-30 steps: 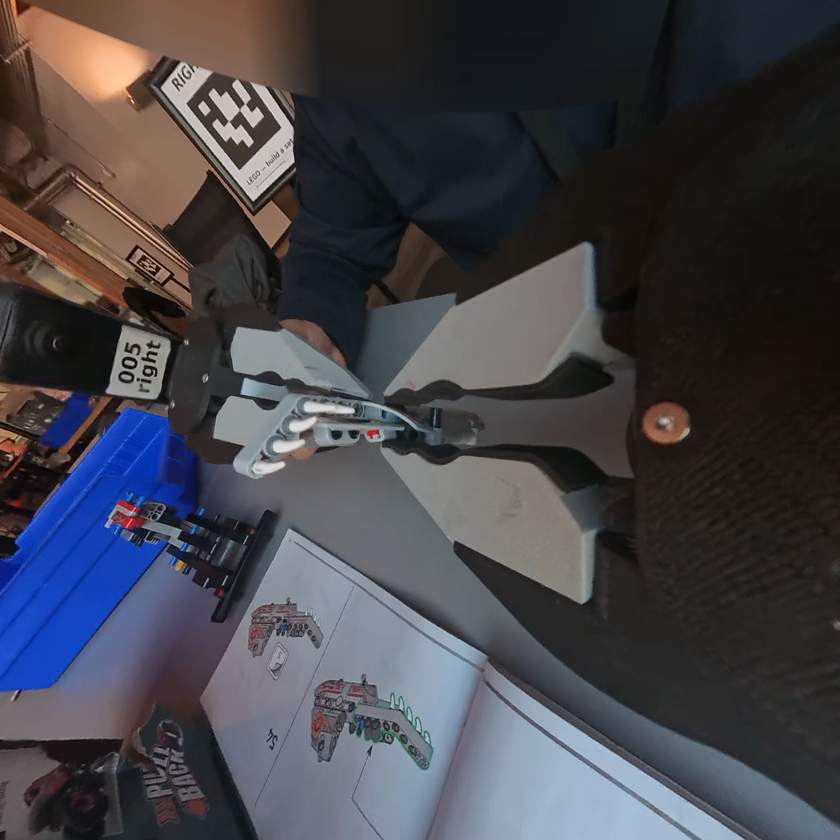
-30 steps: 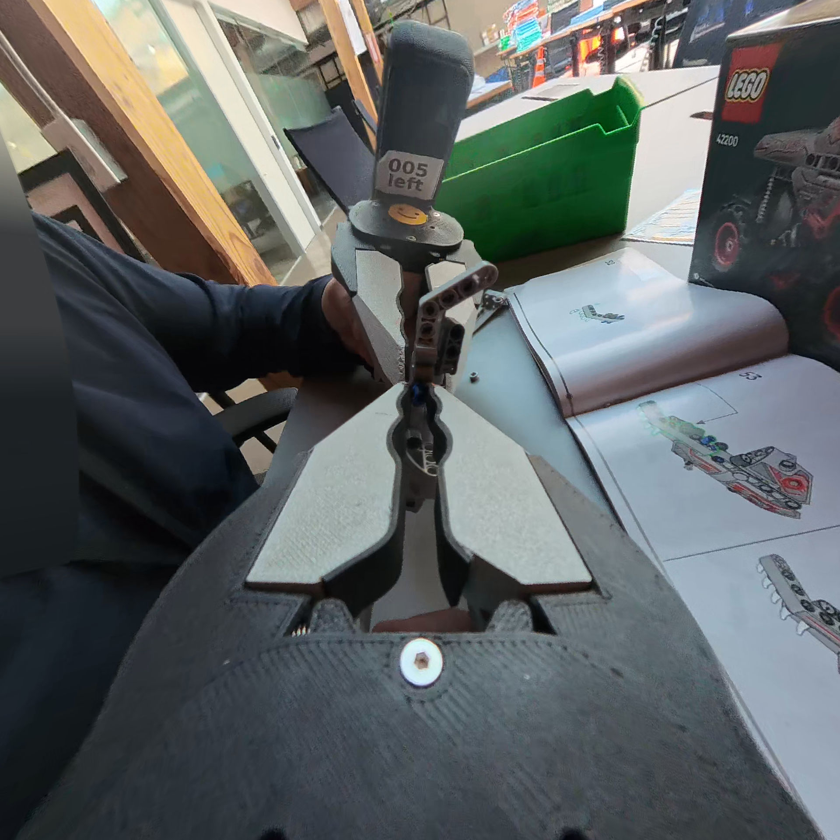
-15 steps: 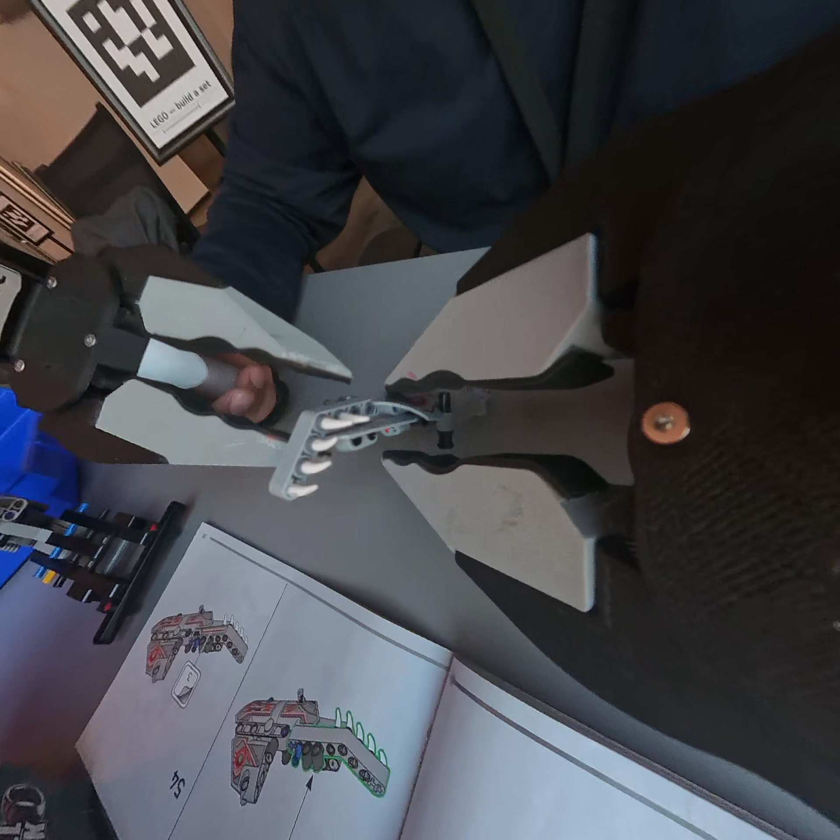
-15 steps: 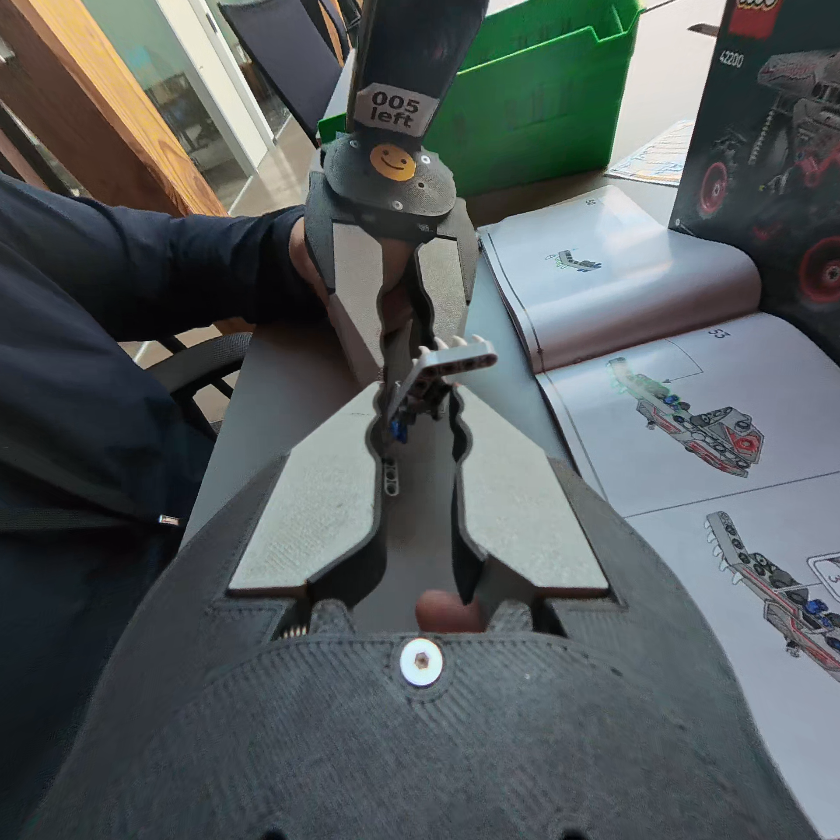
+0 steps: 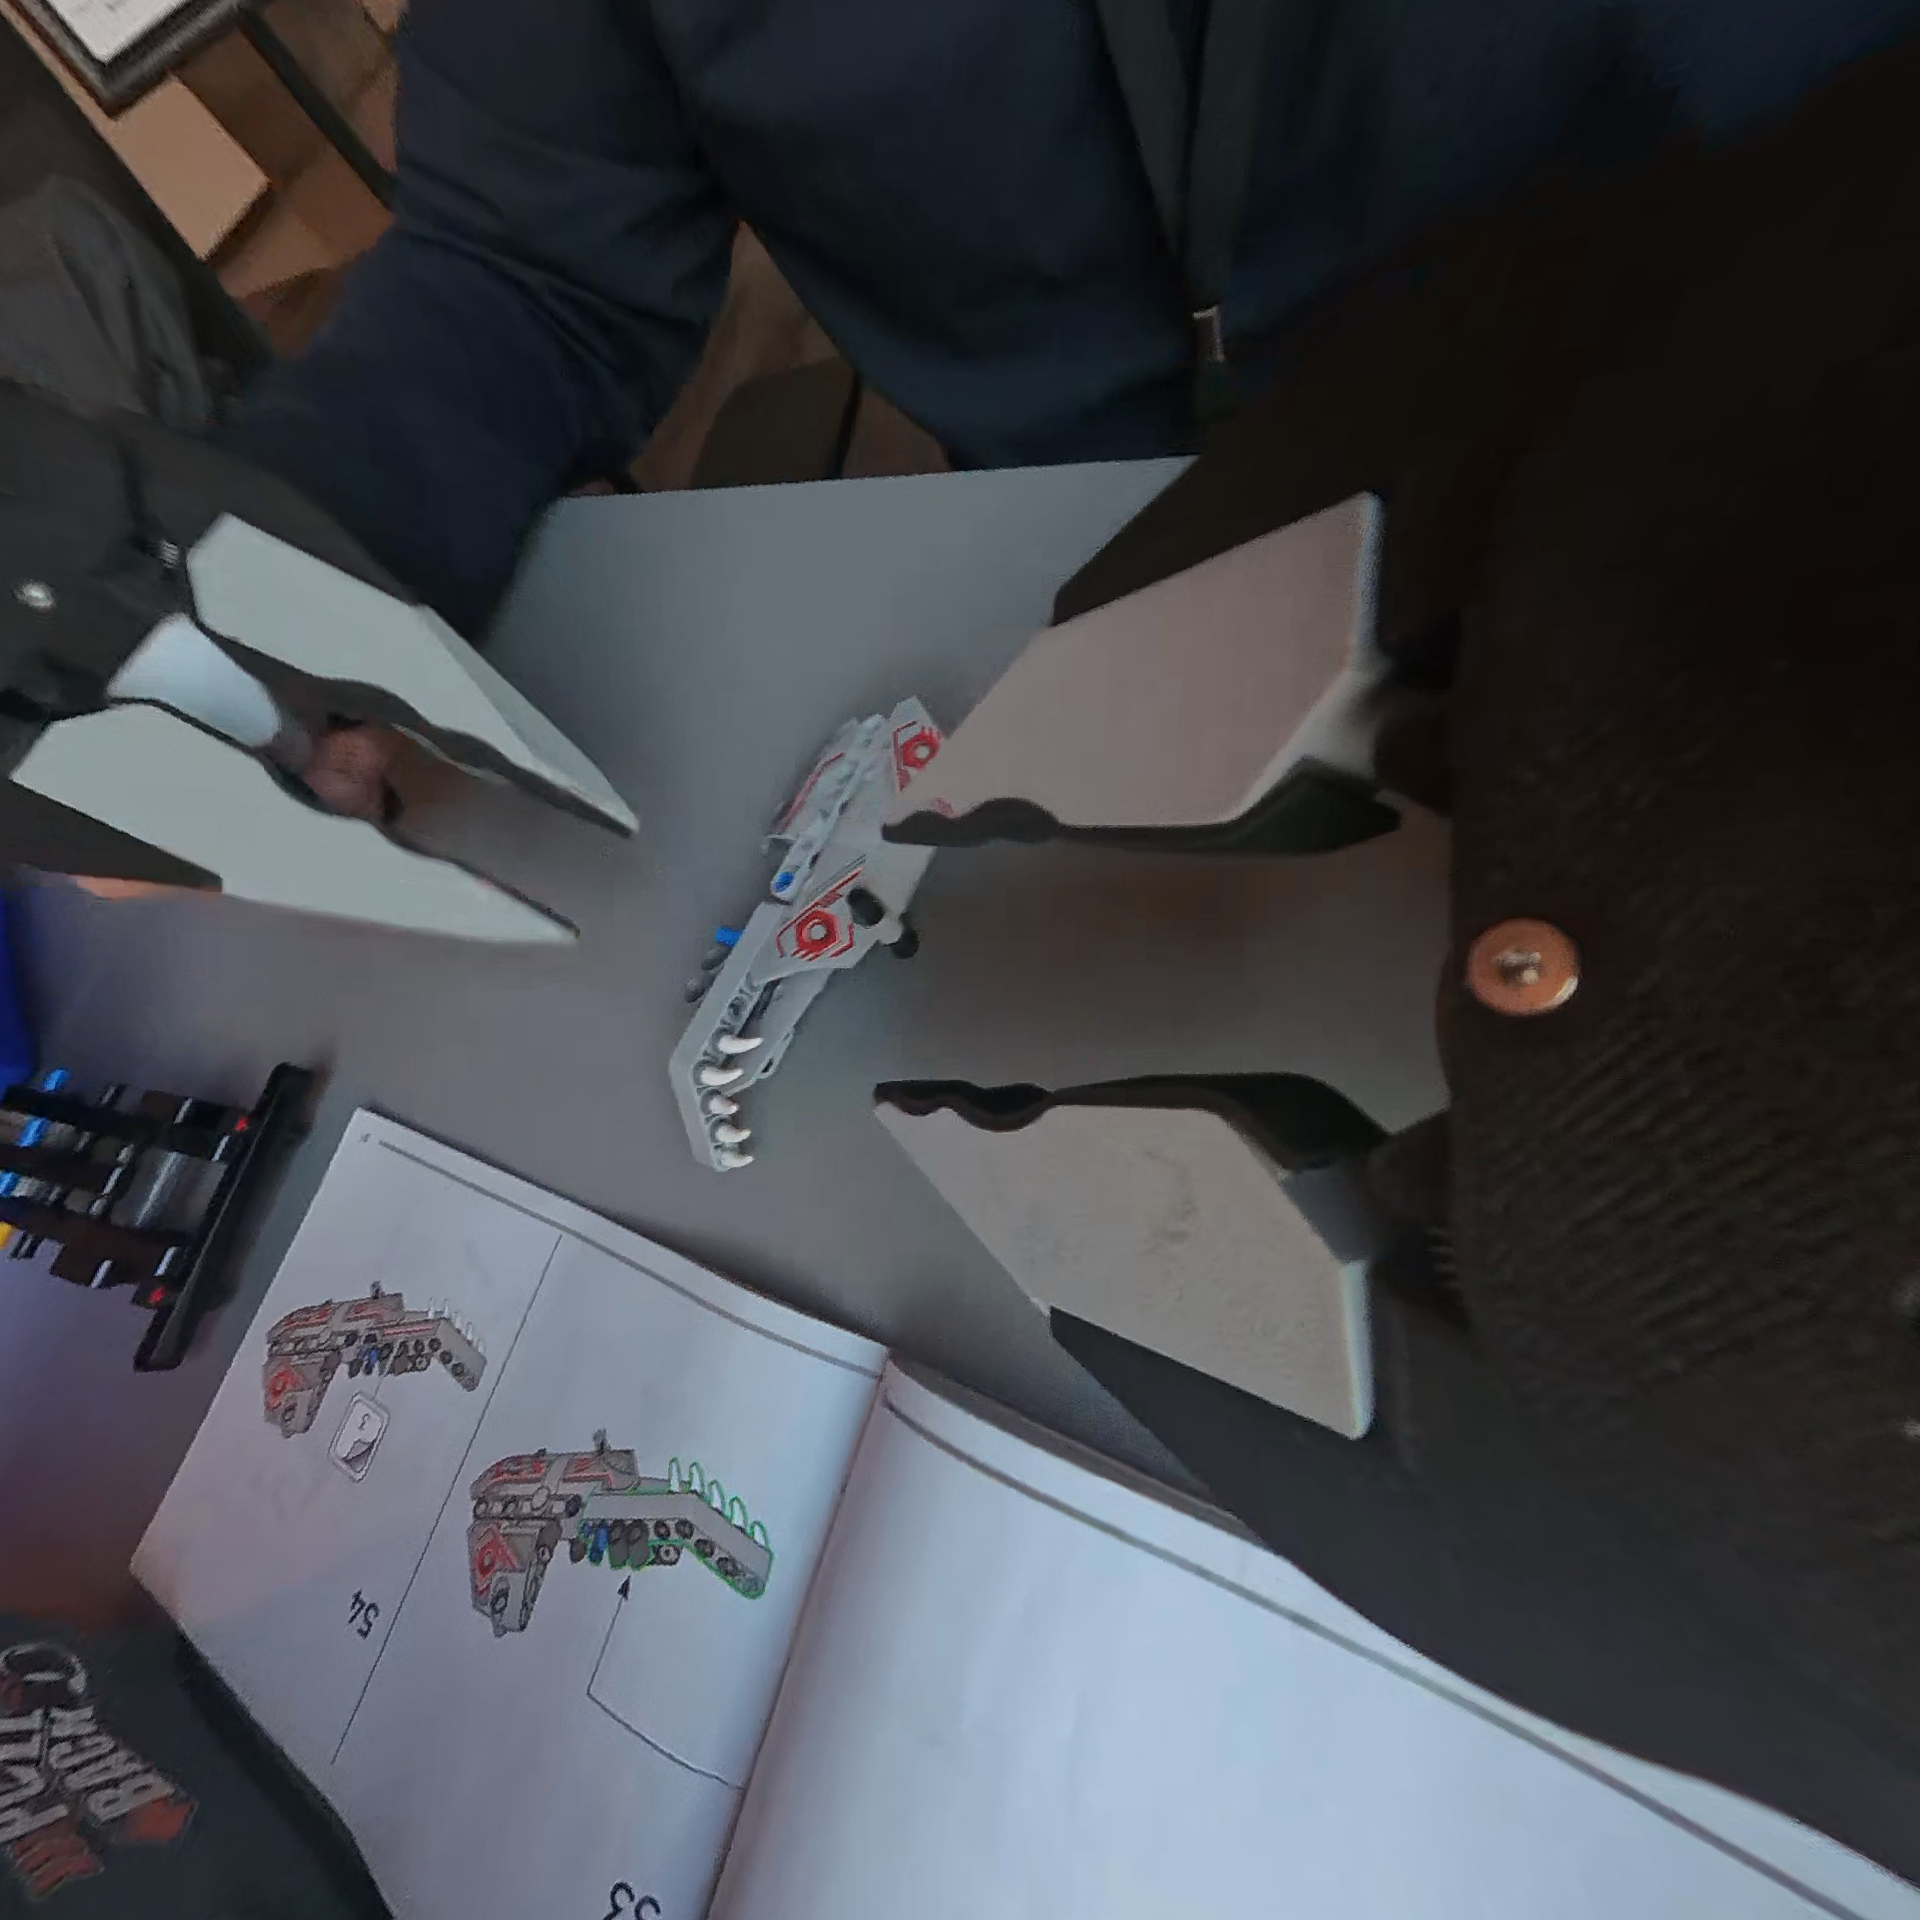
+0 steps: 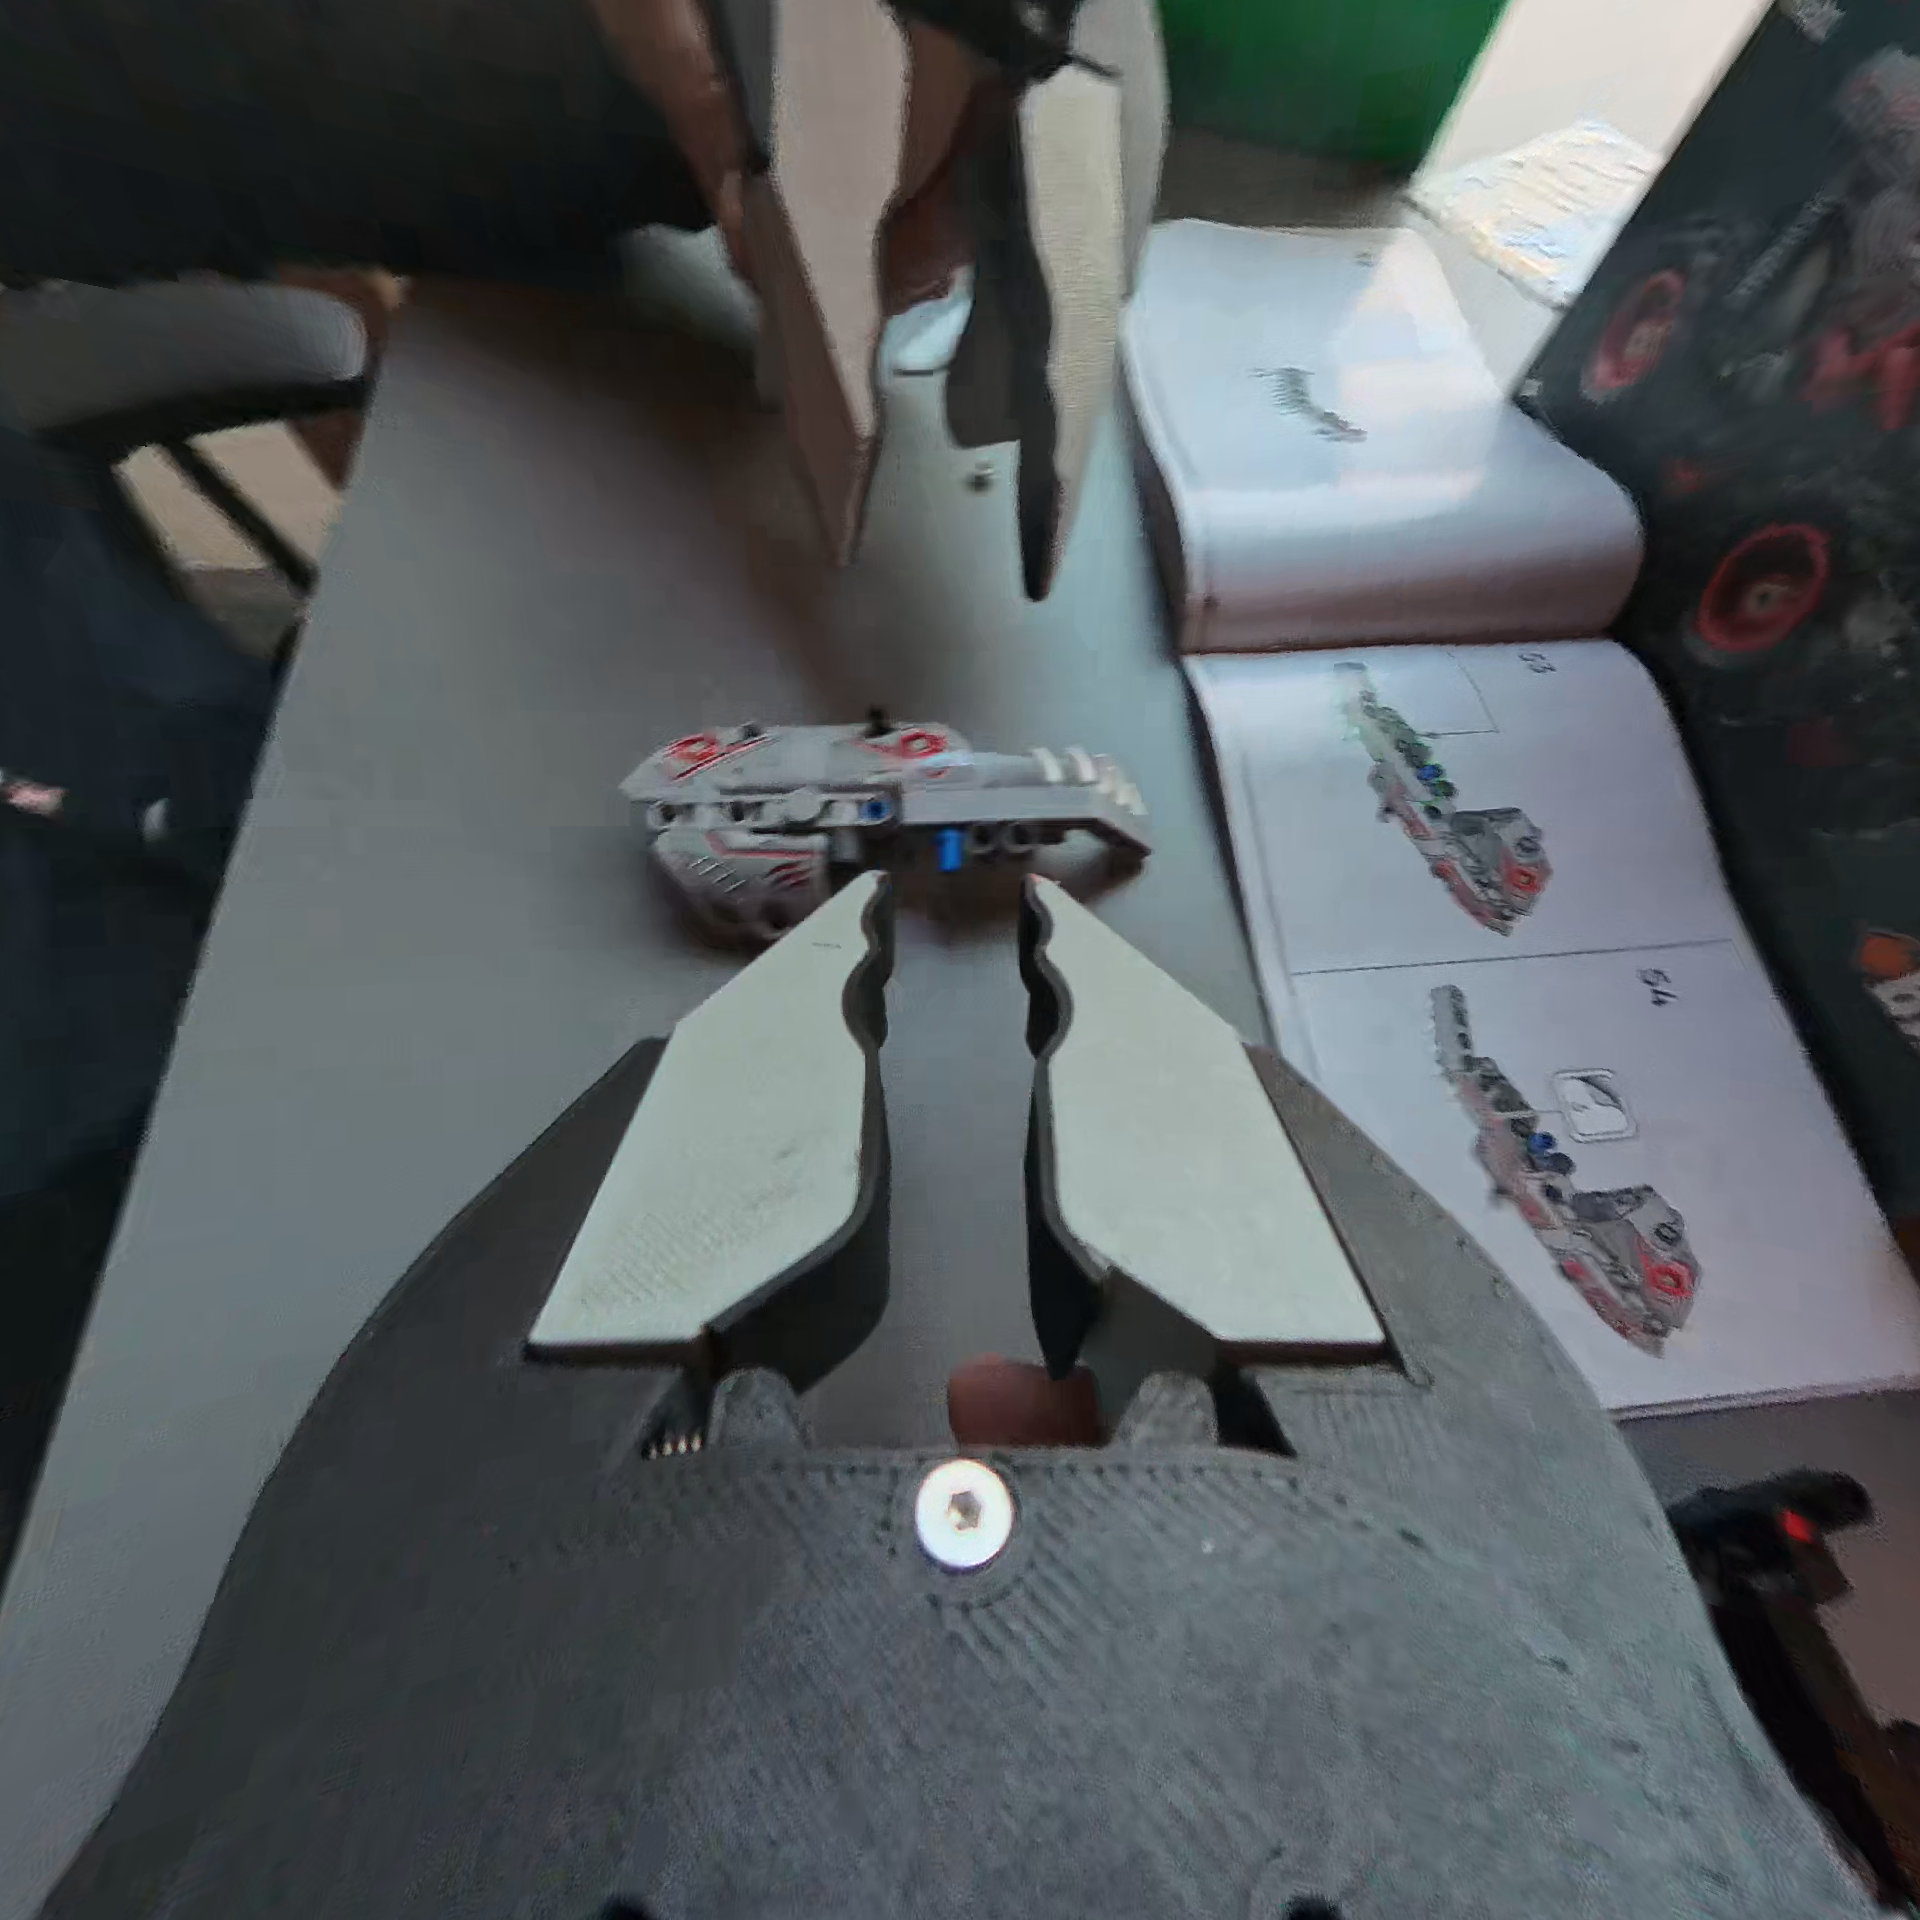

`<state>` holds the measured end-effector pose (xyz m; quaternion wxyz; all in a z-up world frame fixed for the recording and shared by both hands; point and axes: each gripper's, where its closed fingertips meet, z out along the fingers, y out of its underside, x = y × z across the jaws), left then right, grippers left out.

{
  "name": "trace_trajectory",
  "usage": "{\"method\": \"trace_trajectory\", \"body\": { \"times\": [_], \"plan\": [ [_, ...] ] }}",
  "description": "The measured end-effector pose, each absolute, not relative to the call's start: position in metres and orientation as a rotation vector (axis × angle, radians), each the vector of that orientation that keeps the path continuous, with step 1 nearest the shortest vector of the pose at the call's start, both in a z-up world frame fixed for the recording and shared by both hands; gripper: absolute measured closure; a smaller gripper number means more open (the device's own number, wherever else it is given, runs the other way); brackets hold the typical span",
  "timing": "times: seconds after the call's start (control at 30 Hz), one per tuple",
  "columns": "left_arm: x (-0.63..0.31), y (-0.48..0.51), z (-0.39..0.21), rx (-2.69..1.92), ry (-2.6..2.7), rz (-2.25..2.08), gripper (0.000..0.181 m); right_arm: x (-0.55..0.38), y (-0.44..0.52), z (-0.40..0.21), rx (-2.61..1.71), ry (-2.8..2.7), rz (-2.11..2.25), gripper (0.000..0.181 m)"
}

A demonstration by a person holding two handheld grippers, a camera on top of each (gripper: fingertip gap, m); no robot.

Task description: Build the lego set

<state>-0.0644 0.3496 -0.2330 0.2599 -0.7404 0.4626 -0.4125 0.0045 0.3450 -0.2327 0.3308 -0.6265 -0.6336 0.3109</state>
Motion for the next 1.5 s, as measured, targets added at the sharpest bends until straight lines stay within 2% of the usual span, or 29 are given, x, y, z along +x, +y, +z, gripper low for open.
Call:
{"method": "trace_trajectory", "body": {
  "times": [0.13, 0.3, 0.43, 0.6, 0.73, 0.9, 1.0, 1.07, 1.13, 1.17, 1.2, 1.37, 1.5],
  "plan": [
    [-0.068, 0.325, -0.236, -1.996, 1.315, -1.092, 0.132, 0.012, 0.324, -0.261, -1.697, -1.806, 0.776, 0.155],
    [-0.068, 0.303, -0.252, -2.028, 1.382, -0.948, 0.129, -0.021, 0.296, -0.271, -1.621, -1.903, 0.763, 0.155],
    [-0.086, 0.295, -0.264, -2.071, 1.373, -0.803, 0.12, -0.041, 0.258, -0.256, -1.449, -1.98, 0.858, 0.153],
    [-0.1, 0.283, -0.262, -2.021, 1.371, -0.703, 0.116, -0.01, 0.3, -0.223, -1.423, -1.785, 0.732, 0.147],
    [-0.099, 0.288, -0.267, -2.036, 1.366, -0.685, 0.116, 0.007, 0.303, -0.228, -1.553, -1.751, 0.86, 0.119],
    [-0.097, 0.295, -0.268, -2.031, 1.354, -0.694, 0.126, -0.015, 0.283, -0.244, -1.557, -1.803, 0.868, 0.11],
    [-0.097, 0.297, -0.267, -2.035, 1.334, -0.716, 0.131, -0.032, 0.269, -0.255, -1.607, -1.816, 0.887, 0.098],
    [-0.098, 0.302, -0.267, -2.042, 1.315, -0.702, 0.131, -0.037, 0.271, -0.267, -1.654, -1.822, 0.81, 0.104],
    [-0.101, 0.31, -0.268, -2.042, 1.301, -0.643, 0.132, -0.039, 0.272, -0.271, -1.651, -1.829, 0.777, 0.119],
    [-0.103, 0.313, -0.269, -2.038, 1.302, -0.619, 0.132, -0.04, 0.273, -0.271, -1.647, -1.823, 0.775, 0.138],
    [-0.103, 0.314, -0.269, -2.034, 1.305, -0.61, 0.133, -0.041, 0.276, -0.27, -1.65, -1.813, 0.767, 0.144],
    [-0.098, 0.313, -0.268, -2.027, 1.331, -0.69, 0.135, -0.042, 0.282, -0.27, -1.641, -1.798, 0.739, 0.147],
    [-0.096, 0.309, -0.267, -2.027, 1.34, -0.75, 0.129, -0.042, 0.284, -0.27, -1.655, -1.784, 0.74, 0.147]
  ]
}}
